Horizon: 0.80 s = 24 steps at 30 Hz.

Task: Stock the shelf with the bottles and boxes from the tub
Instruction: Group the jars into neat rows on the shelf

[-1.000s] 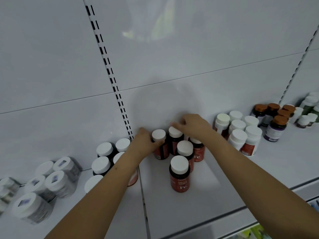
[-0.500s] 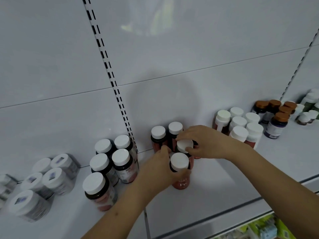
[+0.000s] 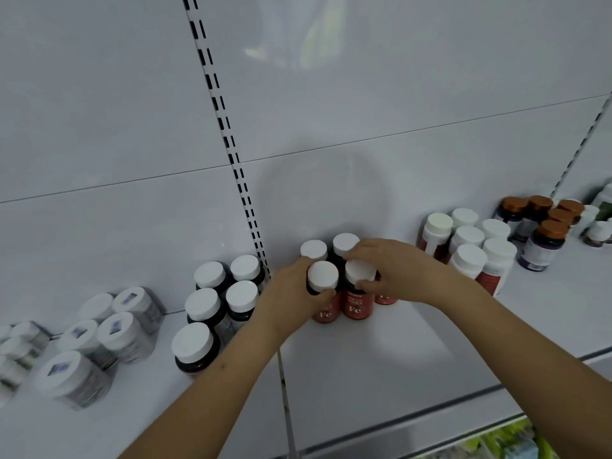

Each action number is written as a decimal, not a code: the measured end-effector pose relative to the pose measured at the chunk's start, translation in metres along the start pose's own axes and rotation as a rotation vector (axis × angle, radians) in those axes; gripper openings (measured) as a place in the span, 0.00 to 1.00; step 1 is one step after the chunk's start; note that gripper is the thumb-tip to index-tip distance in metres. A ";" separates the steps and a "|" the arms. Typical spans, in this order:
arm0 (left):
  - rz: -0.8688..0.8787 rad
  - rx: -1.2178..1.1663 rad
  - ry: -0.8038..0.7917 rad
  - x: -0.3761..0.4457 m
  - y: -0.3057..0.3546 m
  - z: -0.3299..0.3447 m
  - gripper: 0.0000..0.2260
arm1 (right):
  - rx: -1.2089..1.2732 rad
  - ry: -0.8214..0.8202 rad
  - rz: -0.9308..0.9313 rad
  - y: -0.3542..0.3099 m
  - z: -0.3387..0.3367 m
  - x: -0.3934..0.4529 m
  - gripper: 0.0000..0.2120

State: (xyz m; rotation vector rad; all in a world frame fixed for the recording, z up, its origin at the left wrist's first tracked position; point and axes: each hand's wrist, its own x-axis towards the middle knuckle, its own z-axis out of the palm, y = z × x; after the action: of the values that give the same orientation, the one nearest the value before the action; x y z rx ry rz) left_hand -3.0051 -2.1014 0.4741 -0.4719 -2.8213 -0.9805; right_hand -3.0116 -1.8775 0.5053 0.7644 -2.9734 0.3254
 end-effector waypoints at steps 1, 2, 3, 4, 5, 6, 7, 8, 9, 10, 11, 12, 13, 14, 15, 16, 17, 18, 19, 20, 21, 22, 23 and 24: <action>-0.017 -0.007 0.013 0.005 -0.001 -0.001 0.20 | -0.001 0.012 0.016 -0.001 0.002 0.002 0.23; -0.032 -0.005 0.011 0.008 -0.001 -0.001 0.22 | 0.001 0.018 0.035 -0.003 0.003 0.005 0.21; -0.034 0.002 0.003 0.010 -0.002 0.001 0.23 | 0.010 0.018 0.058 -0.004 0.005 0.007 0.19; -0.028 0.011 -0.007 0.010 -0.003 0.003 0.23 | 0.021 0.026 0.078 -0.004 0.007 0.008 0.18; -0.016 0.015 -0.008 0.009 -0.004 0.006 0.23 | 0.031 0.034 0.095 -0.004 0.009 0.009 0.17; -0.005 0.013 -0.003 0.008 -0.005 0.009 0.23 | 0.035 0.041 0.103 -0.003 0.010 0.009 0.17; 0.006 0.003 0.007 0.007 -0.007 0.011 0.23 | 0.036 0.043 0.104 -0.003 0.010 0.010 0.17; 0.007 -0.012 0.009 0.006 -0.009 0.012 0.23 | 0.036 0.046 0.097 -0.003 0.011 0.010 0.17; 0.003 -0.030 0.010 0.005 -0.010 0.013 0.23 | 0.040 0.050 0.088 -0.002 0.011 0.010 0.17; -0.003 -0.047 0.008 0.004 -0.012 0.013 0.24 | 0.049 0.061 0.077 -0.002 0.010 0.009 0.17; -0.002 -0.061 0.010 0.003 -0.013 0.013 0.25 | 0.065 0.073 0.069 -0.001 0.010 0.008 0.16; 0.003 -0.066 0.012 0.002 -0.014 0.013 0.27 | 0.089 0.090 0.068 0.000 0.009 0.008 0.16; 0.013 -0.069 0.019 0.001 -0.014 0.013 0.29 | 0.122 0.110 0.075 0.002 0.008 0.006 0.15; 0.021 -0.076 0.032 -0.001 -0.014 0.013 0.32 | 0.157 0.137 0.083 0.004 0.006 0.004 0.14; 0.025 -0.097 0.058 -0.003 -0.014 0.013 0.33 | 0.187 0.171 0.090 0.007 0.005 0.001 0.14; 0.023 -0.129 0.089 -0.007 -0.014 0.012 0.33 | 0.217 0.221 0.092 0.010 0.004 -0.003 0.13; 0.023 -0.168 0.125 -0.012 -0.015 0.013 0.32 | 0.255 0.282 0.098 0.013 0.004 -0.006 0.13; 0.026 -0.200 0.157 -0.018 -0.016 0.015 0.30 | 0.300 0.343 0.118 0.016 0.004 -0.010 0.13; 0.034 -0.221 0.186 -0.025 -0.018 0.019 0.29 | 0.352 0.390 0.158 0.019 0.006 -0.014 0.14; 0.033 -0.226 0.202 -0.033 -0.021 0.024 0.29 | 0.403 0.422 0.210 0.022 0.009 -0.017 0.16; 0.024 -0.221 0.204 -0.040 -0.025 0.031 0.30 | 0.445 0.443 0.263 0.026 0.015 -0.020 0.18; 0.005 -0.205 0.189 -0.047 -0.029 0.039 0.32 | 0.480 0.458 0.311 0.029 0.022 -0.022 0.21; -0.015 -0.183 0.163 -0.054 -0.033 0.047 0.33 | 0.520 0.461 0.351 0.033 0.030 -0.024 0.22; -0.034 -0.159 0.131 -0.059 -0.037 0.054 0.33 | 0.574 0.451 0.386 0.036 0.037 -0.025 0.24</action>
State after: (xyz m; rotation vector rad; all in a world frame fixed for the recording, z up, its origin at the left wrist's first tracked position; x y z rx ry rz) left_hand -2.9621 -2.1103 0.3977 -0.3630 -2.6566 -1.2016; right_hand -3.0068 -1.8430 0.4601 0.0878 -2.5692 1.2219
